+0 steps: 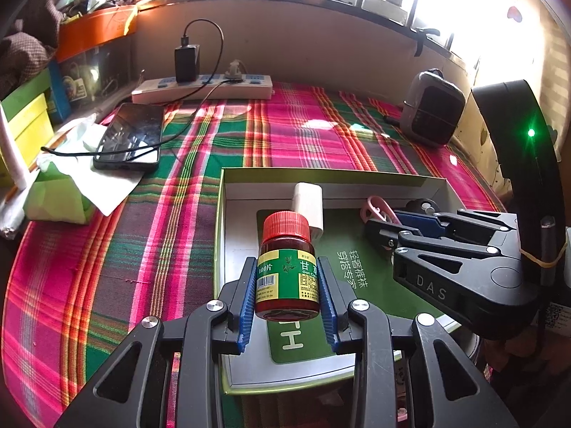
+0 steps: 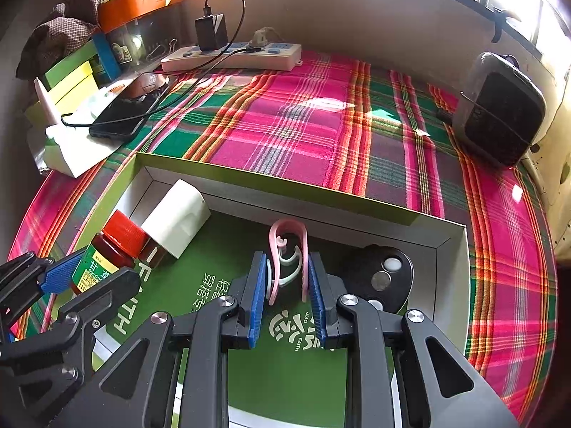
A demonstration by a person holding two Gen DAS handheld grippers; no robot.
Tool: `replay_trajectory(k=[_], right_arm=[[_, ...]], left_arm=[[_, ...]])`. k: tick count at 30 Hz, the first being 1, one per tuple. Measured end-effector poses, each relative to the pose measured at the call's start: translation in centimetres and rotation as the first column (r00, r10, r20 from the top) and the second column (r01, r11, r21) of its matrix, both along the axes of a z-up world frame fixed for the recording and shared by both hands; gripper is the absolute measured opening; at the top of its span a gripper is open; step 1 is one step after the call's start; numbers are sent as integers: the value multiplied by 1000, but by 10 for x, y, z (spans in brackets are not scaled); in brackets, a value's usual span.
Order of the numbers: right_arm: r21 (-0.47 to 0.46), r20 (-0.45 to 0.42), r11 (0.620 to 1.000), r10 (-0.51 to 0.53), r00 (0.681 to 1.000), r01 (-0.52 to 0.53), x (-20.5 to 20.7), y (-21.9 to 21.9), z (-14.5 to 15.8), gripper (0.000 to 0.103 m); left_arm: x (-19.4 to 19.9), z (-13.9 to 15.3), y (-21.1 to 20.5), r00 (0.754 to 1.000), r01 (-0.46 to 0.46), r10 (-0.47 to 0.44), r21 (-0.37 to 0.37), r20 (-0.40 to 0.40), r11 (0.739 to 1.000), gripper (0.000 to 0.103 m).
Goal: Organize rigid objects
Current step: 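Carry the pink clip and the red-capped jar into the green tray, then open the right gripper releasing the clip while the left releases the jar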
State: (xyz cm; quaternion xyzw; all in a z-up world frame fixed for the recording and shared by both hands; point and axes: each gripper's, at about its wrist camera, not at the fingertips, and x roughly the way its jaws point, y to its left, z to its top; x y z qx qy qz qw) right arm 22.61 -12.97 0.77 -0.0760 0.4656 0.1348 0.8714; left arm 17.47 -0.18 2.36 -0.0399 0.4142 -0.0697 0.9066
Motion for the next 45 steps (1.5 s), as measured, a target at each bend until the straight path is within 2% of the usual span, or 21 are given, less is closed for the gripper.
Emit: replay_trajectory(k=[25,31,35,45], right_arm=[[5,-2,1000,2,1000,-2,0,3,-2,25],[13,-5,1000,2,1000,-2,-1,2,-1,27],[21,4,1000,-7,1000,7,-2,1,1,38],[62,29,998,-29,999,27,-17,-4,12,38]], left_arm=[[2,-2,-6,1000,12,-12,24,1,1000,34],[2,-2,-6,1000,11,-11,22,0,1000,34],[1,-1,-6,1000,10,-10,19,-1,1000,34],[-11,6,-3,1000,1,-1,9,11,1000,39]])
